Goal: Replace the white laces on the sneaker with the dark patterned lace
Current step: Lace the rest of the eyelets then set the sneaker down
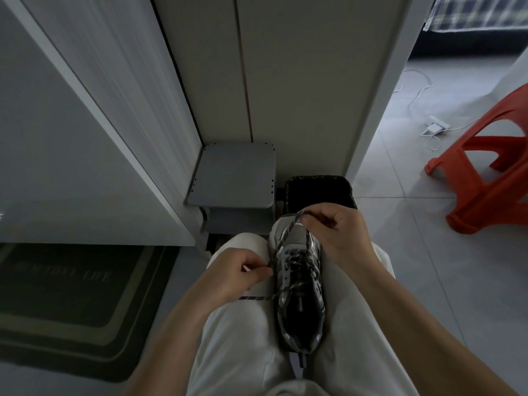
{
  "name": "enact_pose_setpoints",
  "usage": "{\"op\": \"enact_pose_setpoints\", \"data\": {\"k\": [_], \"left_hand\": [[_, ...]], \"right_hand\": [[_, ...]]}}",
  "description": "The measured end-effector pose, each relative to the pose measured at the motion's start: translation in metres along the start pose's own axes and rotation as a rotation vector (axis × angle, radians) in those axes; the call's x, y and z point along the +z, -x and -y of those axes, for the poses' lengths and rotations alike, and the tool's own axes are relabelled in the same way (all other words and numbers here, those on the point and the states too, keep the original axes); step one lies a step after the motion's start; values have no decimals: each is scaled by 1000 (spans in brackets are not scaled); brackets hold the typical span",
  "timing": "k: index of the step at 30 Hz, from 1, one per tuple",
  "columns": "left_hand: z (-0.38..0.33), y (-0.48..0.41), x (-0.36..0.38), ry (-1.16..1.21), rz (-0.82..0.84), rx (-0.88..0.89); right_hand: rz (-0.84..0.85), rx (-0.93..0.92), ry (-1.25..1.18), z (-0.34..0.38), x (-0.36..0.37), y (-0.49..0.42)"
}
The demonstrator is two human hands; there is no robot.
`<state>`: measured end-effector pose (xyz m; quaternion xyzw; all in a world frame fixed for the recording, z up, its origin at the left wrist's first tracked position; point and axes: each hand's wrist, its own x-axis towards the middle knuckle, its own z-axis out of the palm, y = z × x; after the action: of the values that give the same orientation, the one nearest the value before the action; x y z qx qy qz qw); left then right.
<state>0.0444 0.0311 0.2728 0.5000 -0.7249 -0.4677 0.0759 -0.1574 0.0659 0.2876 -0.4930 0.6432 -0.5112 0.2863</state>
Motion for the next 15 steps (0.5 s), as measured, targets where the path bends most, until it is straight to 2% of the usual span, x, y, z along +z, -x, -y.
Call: {"op": "enact_pose_setpoints", "data": {"k": [5, 7, 9, 12, 15], "left_hand": [[8, 1, 6, -68, 70, -15], [7, 2, 12, 61, 73, -43], [4, 2, 20, 320, 36, -95], [3, -2, 29, 576, -65, -176], [9, -9, 39, 548, -163, -210]], "right_hand": [[6, 27, -46, 1, 3, -2], [142, 66, -34, 1, 3, -2], [271, 92, -5, -1, 4, 1], [243, 67, 106, -8, 3, 8], [233, 62, 269, -25, 1, 21]]}}
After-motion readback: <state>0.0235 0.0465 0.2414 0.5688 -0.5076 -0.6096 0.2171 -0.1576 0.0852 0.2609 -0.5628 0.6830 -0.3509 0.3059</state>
